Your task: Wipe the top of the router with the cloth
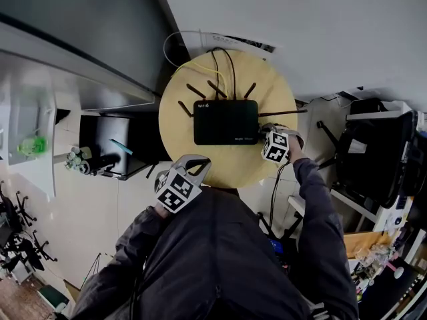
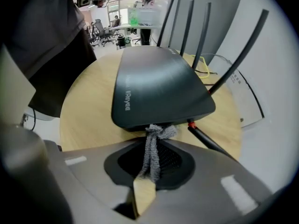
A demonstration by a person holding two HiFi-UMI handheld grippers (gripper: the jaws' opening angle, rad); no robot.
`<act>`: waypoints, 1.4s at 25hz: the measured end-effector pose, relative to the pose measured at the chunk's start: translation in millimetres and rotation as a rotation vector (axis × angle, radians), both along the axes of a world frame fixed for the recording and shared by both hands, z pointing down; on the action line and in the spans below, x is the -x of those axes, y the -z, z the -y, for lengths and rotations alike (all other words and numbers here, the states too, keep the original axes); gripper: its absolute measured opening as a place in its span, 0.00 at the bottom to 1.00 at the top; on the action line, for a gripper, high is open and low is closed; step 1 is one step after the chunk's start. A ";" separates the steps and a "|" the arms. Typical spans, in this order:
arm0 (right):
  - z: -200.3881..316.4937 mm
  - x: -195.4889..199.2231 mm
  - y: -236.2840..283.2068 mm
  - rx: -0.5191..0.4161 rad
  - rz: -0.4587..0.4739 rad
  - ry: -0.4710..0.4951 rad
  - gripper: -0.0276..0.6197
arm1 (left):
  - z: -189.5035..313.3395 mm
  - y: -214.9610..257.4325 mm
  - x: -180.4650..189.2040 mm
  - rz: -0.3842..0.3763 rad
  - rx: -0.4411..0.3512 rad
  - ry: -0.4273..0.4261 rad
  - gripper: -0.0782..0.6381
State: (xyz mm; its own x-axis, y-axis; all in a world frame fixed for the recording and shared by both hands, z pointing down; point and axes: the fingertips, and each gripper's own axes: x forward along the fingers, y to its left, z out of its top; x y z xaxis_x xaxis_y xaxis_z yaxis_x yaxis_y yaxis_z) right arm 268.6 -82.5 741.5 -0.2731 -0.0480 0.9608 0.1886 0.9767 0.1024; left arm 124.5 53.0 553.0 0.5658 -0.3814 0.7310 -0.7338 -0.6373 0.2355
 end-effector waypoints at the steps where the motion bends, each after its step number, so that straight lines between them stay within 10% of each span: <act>1: -6.0 -1.4 0.3 0.000 0.000 0.012 0.11 | -0.6 -0.1 -1.1 -0.001 -0.001 -0.005 0.11; 7: -30.7 -9.2 -0.7 0.013 0.003 0.001 0.11 | -2.4 -0.6 -4.5 -0.004 0.000 -0.029 0.11; 12: -17.7 -13.0 8.3 0.041 0.056 -0.275 0.11 | -1.3 -0.9 -2.9 -0.016 -0.009 -0.032 0.11; 19: -41.7 23.6 122.5 0.319 0.516 -0.779 0.12 | 7.7 8.9 -0.3 -0.034 -0.051 -0.063 0.11; 35: -97.1 81.7 210.2 0.200 0.659 -0.822 0.11 | 11.7 21.1 6.3 -0.078 -0.108 -0.141 0.11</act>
State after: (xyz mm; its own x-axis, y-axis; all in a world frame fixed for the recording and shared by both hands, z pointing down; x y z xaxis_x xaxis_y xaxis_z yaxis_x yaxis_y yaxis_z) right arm 186.9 14.5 531.4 -0.6963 -0.3111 0.6468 -0.5685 0.7892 -0.2324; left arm 118.3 41.3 531.9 0.6723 -0.3687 0.6420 -0.6180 -0.7569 0.2124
